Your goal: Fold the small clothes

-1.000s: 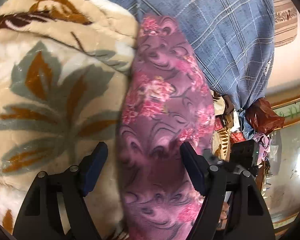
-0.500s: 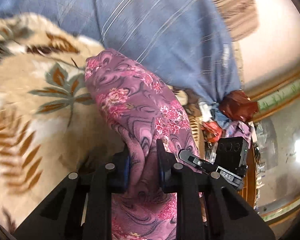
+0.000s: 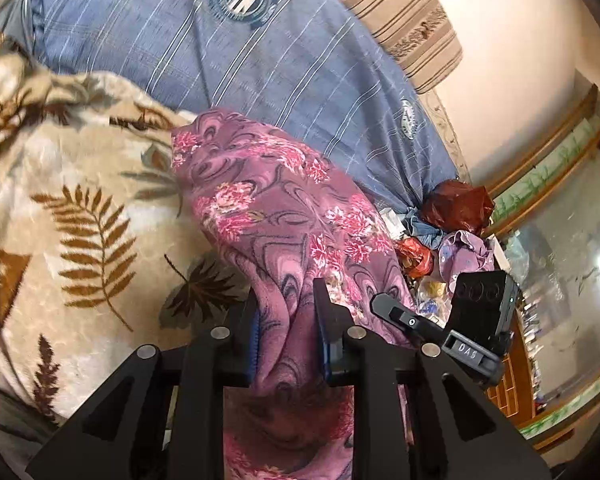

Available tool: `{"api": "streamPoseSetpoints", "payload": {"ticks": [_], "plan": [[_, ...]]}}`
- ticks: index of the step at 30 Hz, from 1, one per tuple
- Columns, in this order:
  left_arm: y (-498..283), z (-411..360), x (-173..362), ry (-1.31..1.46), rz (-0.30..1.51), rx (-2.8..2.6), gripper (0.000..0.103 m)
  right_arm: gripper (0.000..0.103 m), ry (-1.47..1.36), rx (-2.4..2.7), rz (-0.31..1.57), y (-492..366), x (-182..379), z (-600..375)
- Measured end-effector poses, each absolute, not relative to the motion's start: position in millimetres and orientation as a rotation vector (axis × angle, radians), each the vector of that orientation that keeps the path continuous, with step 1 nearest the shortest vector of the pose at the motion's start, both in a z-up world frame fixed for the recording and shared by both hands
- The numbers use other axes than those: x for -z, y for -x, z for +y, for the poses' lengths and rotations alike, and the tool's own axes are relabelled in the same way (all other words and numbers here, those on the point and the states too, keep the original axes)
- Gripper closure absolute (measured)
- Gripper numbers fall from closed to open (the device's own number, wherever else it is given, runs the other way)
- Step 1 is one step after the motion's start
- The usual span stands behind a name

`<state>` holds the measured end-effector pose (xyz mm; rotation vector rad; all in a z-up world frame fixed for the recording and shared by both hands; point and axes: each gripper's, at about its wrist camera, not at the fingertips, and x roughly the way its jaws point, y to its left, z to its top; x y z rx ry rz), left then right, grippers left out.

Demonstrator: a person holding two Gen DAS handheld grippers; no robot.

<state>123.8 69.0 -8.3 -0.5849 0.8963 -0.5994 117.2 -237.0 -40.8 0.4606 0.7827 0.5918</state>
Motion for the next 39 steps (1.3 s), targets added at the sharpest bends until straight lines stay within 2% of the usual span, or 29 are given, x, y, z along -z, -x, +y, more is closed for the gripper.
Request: {"api": "streamPoseSetpoints", "payload": {"ticks": [4,6,9,11,13,16,18,19,20,22,24,26,29,31,32,33,34,37,38,39], "plan": [[-135,61,29,0.534,0.901,0.589,0.083,0.085,-0.444,-0.558,0.761,-129,60,-238],[-153,57,65,0.525,0.969,0.560,0.081,0.084,-0.462,-0.540,0.800,-141,83,-241],[-175,59,140,0.609,1.144,0.477,0.077,0.084,-0.520,-0.499,0.922,-168,146,-248],[-175,61,156,0.625,1.180,0.422,0.065,0.079,-0.556,-0.457,1.034,-178,184,-249],[-173,57,144,0.570,1.147,0.440,0.062,0.076,-0.571,-0.457,1.024,-177,187,-254],[-164,55,133,0.518,1.157,0.426,0.053,0.063,-0.550,-0.446,1.035,-173,175,-257],[-147,59,134,0.528,1.157,0.413,0.048,0.047,-0.511,-0.433,1.039,-162,163,-259],[-141,62,135,0.534,1.149,0.398,0.041,0.044,-0.497,-0.430,1.035,-153,158,-261],[-134,64,137,0.556,1.139,0.390,0.040,0.038,-0.491,-0.434,1.029,-144,157,-264],[-131,65,146,0.592,1.137,0.400,0.038,0.039,-0.476,-0.438,1.038,-133,165,-266],[-140,61,156,0.578,1.169,0.406,0.039,0.065,-0.417,-0.405,1.070,-133,180,-263],[-143,56,158,0.572,1.178,0.405,0.041,0.070,-0.455,-0.400,1.097,-141,193,-263],[-134,62,145,0.579,1.173,0.392,0.043,0.070,-0.448,-0.391,1.103,-138,186,-263],[-119,66,131,0.567,1.143,0.397,0.043,0.064,-0.405,-0.414,1.071,-122,166,-262],[-108,66,128,0.533,1.134,0.398,0.038,0.052,-0.384,-0.410,1.055,-112,159,-262],[-101,65,129,0.516,1.142,0.395,0.036,0.033,-0.381,-0.411,1.049,-105,157,-263],[-95,65,135,0.522,1.164,0.403,0.035,0.031,-0.400,-0.416,1.049,-96,158,-266],[-94,69,154,0.688,1.205,0.456,0.034,0.031,-0.481,-0.410,1.107,-91,181,-270],[-96,70,161,0.733,1.200,0.472,0.028,0.035,-0.496,-0.429,1.107,-93,187,-267],[-100,68,172,0.745,1.210,0.465,0.027,0.045,-0.509,-0.448,1.119,-97,195,-263]]}}
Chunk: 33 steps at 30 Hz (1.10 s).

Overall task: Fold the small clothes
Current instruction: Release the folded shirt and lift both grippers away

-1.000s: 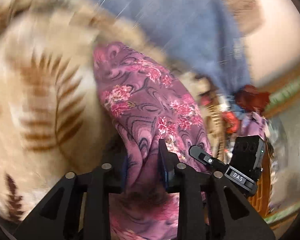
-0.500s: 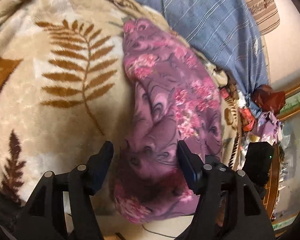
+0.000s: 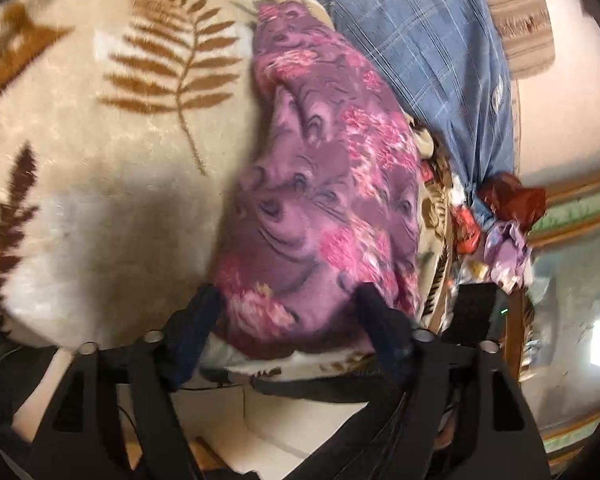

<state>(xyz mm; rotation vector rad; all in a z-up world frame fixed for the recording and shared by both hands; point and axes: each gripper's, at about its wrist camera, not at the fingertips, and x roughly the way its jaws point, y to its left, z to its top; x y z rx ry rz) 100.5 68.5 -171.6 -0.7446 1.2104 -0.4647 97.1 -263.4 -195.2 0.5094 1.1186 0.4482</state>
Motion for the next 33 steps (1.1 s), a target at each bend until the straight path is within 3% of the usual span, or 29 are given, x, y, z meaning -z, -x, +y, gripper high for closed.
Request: {"api": "streamPoseSetpoints", "payload": {"ticks": [1,2,4,9,13,16,19,20,26,33], "plan": [[-103,67,181,0.769,1.249,0.470,0.029,0.052,-0.538,-0.445,1.150,-102,206,-261],[-104,68,189,0.845,1.283,0.490,0.037,0.066,-0.568,-0.427,1.160,-104,209,-262],[-99,76,179,0.878,1.289,0.487,0.053,0.079,-0.571,-0.430,1.153,-100,197,-262],[-83,87,159,0.827,1.268,0.473,0.056,0.082,-0.594,-0.471,1.124,-75,164,-265],[-83,78,188,0.730,1.239,0.426,0.048,0.076,-0.499,-0.423,1.196,-82,216,-252],[-78,74,174,0.632,1.193,0.390,0.045,0.072,-0.551,-0.433,1.160,-81,211,-260],[-73,64,170,0.508,1.136,0.313,0.025,0.066,-0.497,-0.413,1.150,-75,206,-259],[-74,59,168,0.480,1.120,0.296,0.023,0.064,-0.485,-0.403,1.148,-73,206,-256],[-43,44,149,0.292,0.990,0.192,0.023,0.041,-0.401,-0.189,1.128,-49,187,-242],[-25,32,131,0.172,0.979,0.155,0.024,0.040,-0.264,-0.095,1.030,1,143,-240]]}}
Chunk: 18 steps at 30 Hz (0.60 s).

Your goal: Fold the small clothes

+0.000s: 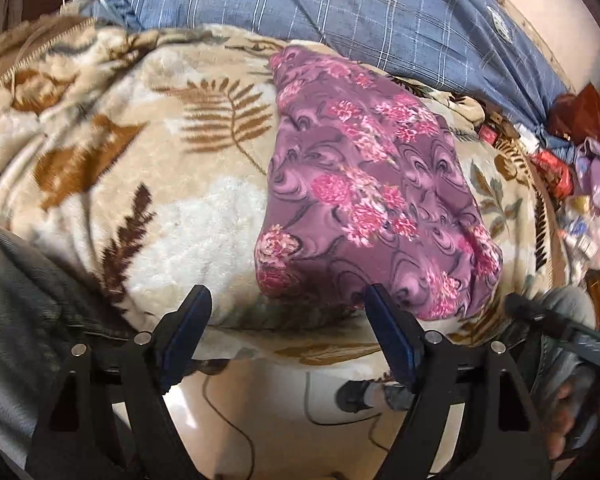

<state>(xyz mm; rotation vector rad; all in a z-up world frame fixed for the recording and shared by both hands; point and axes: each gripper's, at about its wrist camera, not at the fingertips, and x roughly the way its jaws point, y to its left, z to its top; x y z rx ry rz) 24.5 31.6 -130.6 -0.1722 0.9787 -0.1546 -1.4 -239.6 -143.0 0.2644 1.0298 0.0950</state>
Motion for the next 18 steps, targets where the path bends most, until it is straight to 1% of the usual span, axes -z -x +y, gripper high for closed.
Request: {"api": "streamPoseSetpoints", "payload": {"ticks": [2,5,9,13,18], "plan": [[-21,29,116,0.177,0.946,0.150,0.024,0.040,-0.237,-0.114,0.995,8,129,-234],[-28,29,92,0.135,0.876,0.135,0.024,0.037,-0.240,-0.169,0.945,8,110,-224],[-33,27,65,0.107,0.858,0.145,0.024,0.037,-0.225,-0.158,0.936,-1,95,-210],[-8,26,39,0.094,0.860,0.150,0.024,0.037,-0.203,-0.151,0.921,14,71,-199],[35,26,1,0.065,0.789,0.145,0.024,0.037,-0.145,-0.122,0.863,48,30,-192]]}}
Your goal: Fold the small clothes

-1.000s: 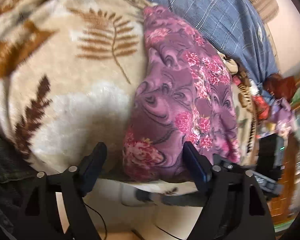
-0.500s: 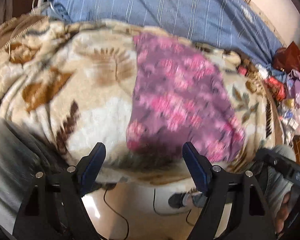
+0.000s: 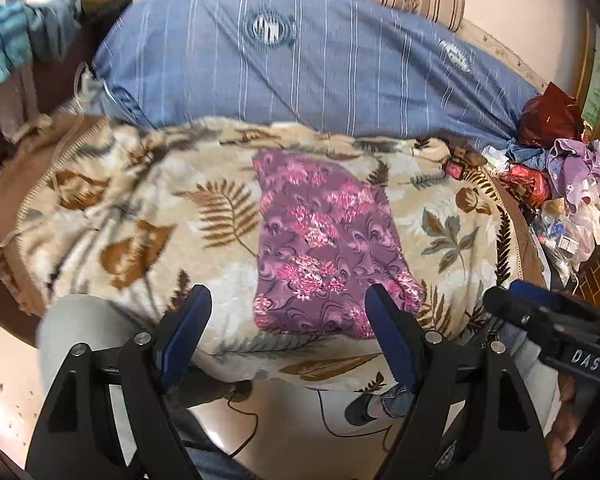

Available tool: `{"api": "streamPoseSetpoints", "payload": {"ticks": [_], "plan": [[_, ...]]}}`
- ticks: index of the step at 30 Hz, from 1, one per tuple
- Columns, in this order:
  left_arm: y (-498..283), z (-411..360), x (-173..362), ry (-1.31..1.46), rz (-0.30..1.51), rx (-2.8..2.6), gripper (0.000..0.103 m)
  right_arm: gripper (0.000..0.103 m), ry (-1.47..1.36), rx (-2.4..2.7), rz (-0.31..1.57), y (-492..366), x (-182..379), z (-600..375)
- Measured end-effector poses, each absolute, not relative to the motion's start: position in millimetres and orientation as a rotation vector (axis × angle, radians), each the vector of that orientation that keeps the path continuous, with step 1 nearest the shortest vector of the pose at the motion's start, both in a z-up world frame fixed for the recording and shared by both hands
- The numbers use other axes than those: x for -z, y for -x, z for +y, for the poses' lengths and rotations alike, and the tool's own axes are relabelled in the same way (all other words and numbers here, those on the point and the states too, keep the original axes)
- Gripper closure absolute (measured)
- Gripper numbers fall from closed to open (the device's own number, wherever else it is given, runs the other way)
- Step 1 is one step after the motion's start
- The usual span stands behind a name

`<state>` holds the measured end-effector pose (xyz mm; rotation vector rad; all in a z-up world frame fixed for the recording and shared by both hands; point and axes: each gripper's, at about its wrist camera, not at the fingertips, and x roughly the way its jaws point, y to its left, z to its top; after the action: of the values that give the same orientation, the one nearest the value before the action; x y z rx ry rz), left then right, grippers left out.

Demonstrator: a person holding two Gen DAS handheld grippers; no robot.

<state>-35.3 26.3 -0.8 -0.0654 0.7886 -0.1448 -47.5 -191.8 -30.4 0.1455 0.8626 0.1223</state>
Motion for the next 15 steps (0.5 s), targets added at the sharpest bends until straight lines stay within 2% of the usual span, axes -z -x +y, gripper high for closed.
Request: {"api": "streamPoseSetpoints", "payload": {"ticks": [6,15], "plan": [[60,33,-26,0.078,0.740,0.124,0.024,0.037,-0.069,-0.082,0.795,79,-4,-184],[73,17,-32,0.017,0.779,0.103,0.023,0.037,-0.046,-0.062,0.803,99,-12,-176]]}}
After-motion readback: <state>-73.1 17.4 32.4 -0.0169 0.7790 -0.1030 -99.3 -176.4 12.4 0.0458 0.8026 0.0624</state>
